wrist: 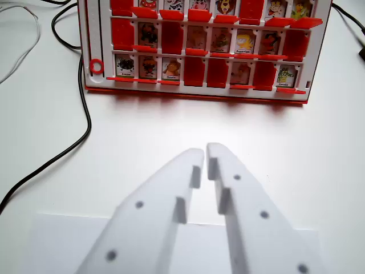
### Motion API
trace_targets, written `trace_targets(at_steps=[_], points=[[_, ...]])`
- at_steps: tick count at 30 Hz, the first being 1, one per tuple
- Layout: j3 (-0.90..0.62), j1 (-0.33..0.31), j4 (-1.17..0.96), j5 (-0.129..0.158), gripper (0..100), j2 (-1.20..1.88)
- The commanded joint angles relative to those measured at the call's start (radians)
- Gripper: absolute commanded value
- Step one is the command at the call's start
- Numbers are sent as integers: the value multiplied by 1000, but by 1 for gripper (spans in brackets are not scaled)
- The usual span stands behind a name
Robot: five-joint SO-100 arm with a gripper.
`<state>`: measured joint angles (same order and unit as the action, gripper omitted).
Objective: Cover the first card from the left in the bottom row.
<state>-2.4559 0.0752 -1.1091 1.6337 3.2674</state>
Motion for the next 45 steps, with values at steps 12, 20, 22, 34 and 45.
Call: trace_targets(at_steps=[12,20,22,34,45], points=[[54,2,31,11,0,-11],[54,3,31,12,0,-11],[54,3,31,12,0,-12],[49,5,43,15,0,-18],[49,11,57,15,0,-34]])
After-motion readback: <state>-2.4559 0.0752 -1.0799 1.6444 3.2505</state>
